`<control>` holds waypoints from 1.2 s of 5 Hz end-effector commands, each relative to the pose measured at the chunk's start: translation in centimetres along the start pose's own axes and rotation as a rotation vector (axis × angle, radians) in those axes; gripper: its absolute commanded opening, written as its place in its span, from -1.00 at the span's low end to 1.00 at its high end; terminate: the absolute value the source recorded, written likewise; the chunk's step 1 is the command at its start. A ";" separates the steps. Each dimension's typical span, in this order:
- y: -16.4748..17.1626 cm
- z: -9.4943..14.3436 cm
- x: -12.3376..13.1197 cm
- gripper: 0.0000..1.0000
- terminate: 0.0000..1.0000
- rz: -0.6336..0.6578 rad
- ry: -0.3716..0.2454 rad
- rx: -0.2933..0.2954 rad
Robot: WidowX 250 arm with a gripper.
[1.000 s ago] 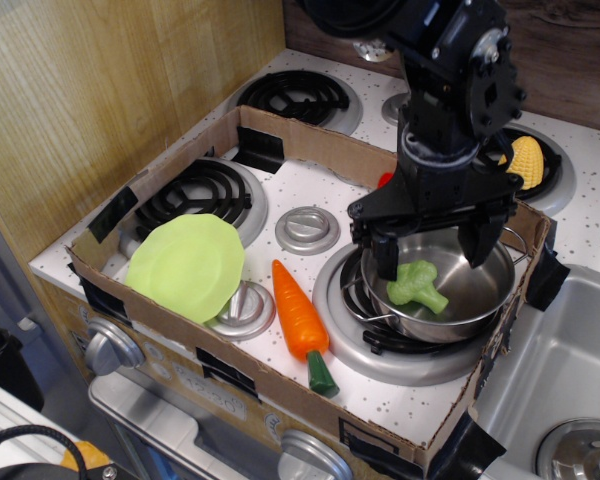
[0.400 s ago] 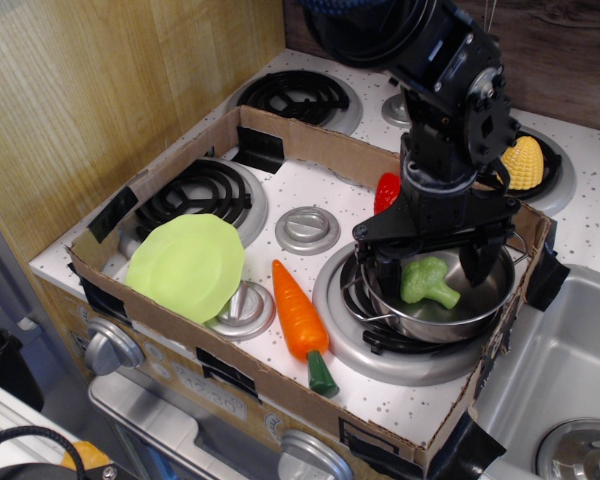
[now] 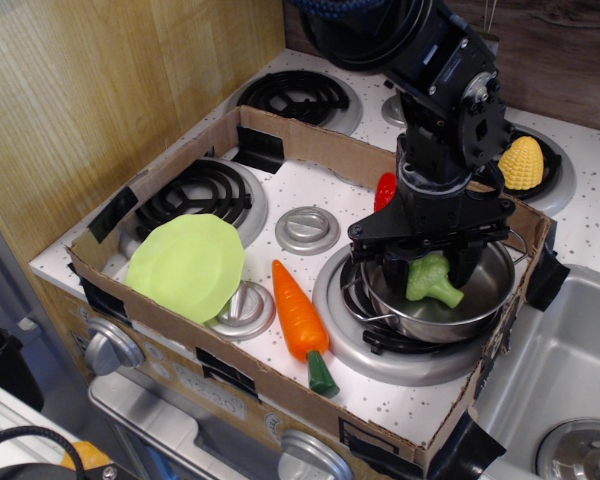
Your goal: Take broccoli out of pan
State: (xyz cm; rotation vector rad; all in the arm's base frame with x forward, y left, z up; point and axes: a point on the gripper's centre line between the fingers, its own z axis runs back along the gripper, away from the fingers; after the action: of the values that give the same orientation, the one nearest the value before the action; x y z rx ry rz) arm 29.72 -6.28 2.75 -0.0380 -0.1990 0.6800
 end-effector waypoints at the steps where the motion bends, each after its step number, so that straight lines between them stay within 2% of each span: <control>1: -1.0 3.6 3.0 -1.00 -1.00 -0.042 -0.002 0.024; 2: -0.5 6.0 4.9 -1.00 -1.00 -0.038 -0.009 0.058; 3: 1.6 8.1 8.4 -1.00 -1.00 -0.052 0.069 0.067; 4: 3.6 7.8 11.7 -1.00 -1.00 -0.160 0.123 0.058; 5: 5.5 4.8 13.7 -1.00 -1.00 -0.321 -0.065 -0.031; 6: 6.0 2.2 13.6 -1.00 -1.00 -0.349 -0.117 -0.091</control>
State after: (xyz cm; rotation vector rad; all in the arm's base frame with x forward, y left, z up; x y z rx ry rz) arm 34.27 6.84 4.96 -0.0554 -0.3193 0.3175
